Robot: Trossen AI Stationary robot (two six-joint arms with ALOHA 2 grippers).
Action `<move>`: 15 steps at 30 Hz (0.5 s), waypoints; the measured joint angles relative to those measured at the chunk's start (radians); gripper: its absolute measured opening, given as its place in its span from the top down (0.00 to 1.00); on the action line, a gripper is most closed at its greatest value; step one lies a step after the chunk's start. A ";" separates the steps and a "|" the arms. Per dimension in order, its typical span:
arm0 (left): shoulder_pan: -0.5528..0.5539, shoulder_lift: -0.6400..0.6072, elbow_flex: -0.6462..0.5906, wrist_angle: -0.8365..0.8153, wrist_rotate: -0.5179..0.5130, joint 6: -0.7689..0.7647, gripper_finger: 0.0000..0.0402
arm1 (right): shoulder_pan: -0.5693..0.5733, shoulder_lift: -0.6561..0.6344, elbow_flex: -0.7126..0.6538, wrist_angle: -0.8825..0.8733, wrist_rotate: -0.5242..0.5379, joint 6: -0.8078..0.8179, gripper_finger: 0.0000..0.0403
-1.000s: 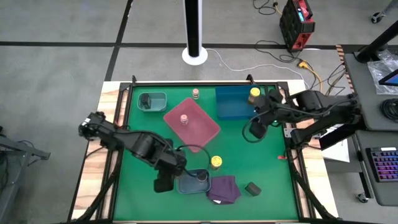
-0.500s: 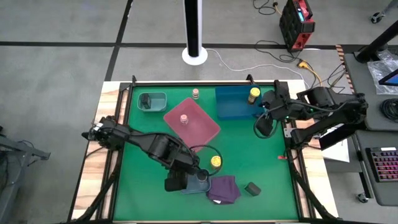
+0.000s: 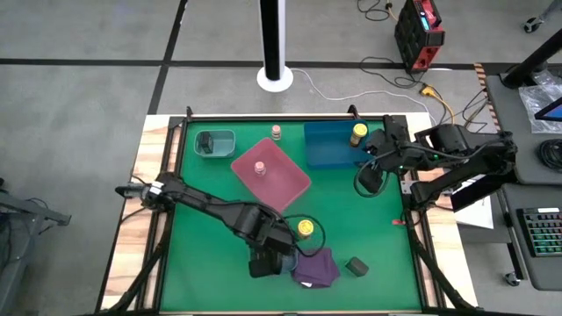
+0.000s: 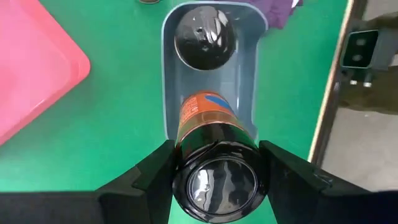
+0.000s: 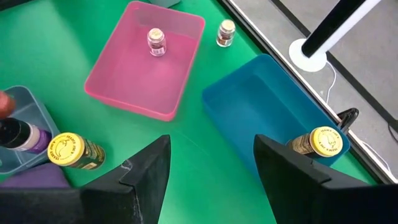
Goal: Sort spices by type
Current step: Put the orange seasoning bottle into the gray bin
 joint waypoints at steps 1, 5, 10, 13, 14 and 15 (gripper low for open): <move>0.000 0.010 0.000 0.001 -0.004 0.000 0.54 | 0.000 0.000 0.000 0.000 0.000 -0.001 0.46; -0.002 0.034 -0.014 0.010 -0.008 0.009 0.54 | 0.000 0.000 0.000 -0.003 0.000 -0.012 0.46; -0.003 0.061 -0.016 0.012 -0.009 0.028 0.54 | 0.000 0.000 0.000 -0.007 0.000 -0.016 0.46; -0.007 0.068 -0.037 0.036 -0.011 0.034 0.54 | 0.000 0.000 -0.001 -0.006 0.000 -0.018 0.46; -0.009 0.067 -0.051 0.049 -0.011 0.035 0.54 | 0.000 0.000 -0.001 -0.006 0.000 -0.019 0.46; -0.013 0.063 -0.069 0.062 -0.011 0.035 0.54 | 0.000 0.000 -0.001 -0.006 0.000 -0.023 0.46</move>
